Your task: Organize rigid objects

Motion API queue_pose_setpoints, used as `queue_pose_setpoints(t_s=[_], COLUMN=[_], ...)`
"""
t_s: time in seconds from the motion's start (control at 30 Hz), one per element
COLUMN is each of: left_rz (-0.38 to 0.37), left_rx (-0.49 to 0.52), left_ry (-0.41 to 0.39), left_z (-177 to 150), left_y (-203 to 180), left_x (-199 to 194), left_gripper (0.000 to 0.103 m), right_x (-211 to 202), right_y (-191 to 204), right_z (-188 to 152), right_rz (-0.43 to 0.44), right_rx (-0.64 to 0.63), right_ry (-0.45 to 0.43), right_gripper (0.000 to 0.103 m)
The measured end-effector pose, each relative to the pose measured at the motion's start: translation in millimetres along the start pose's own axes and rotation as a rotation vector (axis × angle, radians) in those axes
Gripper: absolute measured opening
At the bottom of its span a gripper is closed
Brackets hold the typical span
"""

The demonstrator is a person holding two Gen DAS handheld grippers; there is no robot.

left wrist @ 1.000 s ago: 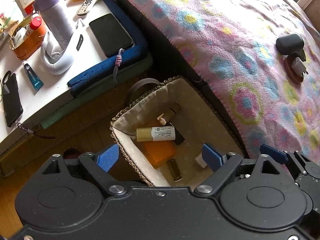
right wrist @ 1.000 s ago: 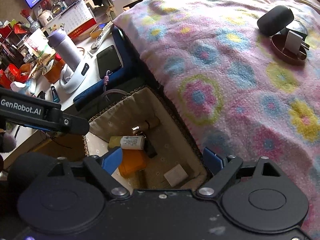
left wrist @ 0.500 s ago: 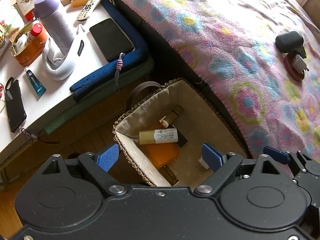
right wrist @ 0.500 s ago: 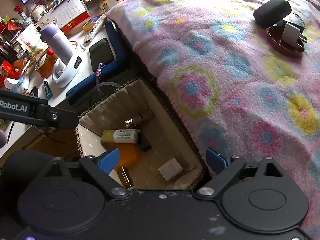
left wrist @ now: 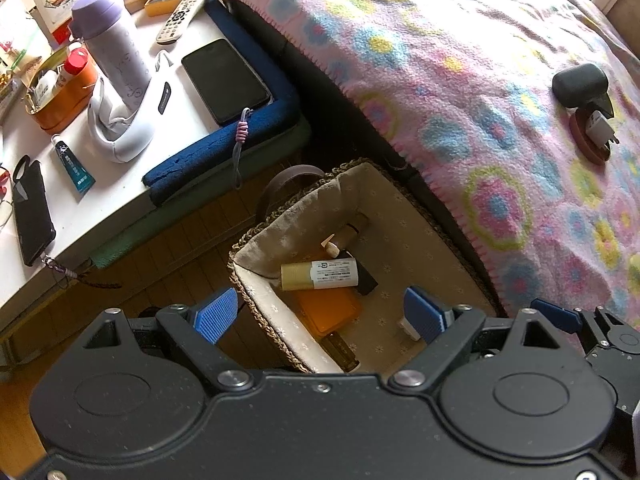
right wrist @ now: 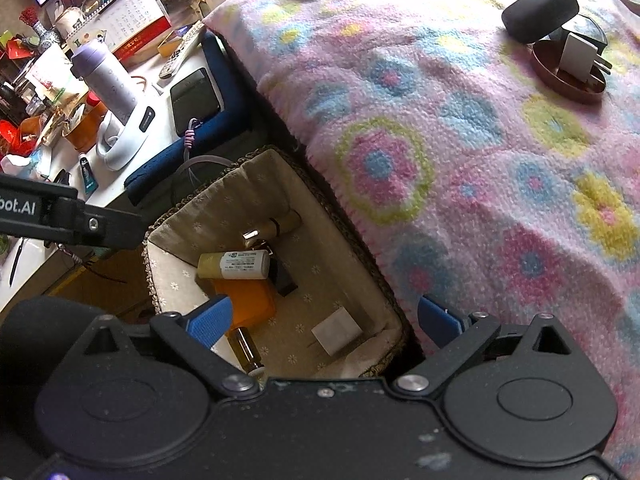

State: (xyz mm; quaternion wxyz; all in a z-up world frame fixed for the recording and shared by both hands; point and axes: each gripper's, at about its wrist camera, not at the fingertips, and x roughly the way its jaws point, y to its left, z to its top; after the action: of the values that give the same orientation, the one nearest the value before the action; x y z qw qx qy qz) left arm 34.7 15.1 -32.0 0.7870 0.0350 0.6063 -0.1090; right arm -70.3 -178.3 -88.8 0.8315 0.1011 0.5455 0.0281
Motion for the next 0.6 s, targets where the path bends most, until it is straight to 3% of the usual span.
queue_pose_setpoints(t_s=[0.43, 0.6], left_rz=[0.016, 0.058], left_rx=[0.004, 0.028], left_ry=[-0.008, -0.035], left_z=[0.6, -0.3], left_y=[-1.2, -4.4], left_x=[0.3, -2.5], left_gripper=[0.087, 0.088], right_x=[1.1, -2.8], right_y=[-1.7, -5.5], right_z=[1.0, 1.9], right_rz=[0.003, 0.002], right_rx=[0.004, 0.010], right_ry=[0.006, -0.007], right_gripper=[0.100, 0.100])
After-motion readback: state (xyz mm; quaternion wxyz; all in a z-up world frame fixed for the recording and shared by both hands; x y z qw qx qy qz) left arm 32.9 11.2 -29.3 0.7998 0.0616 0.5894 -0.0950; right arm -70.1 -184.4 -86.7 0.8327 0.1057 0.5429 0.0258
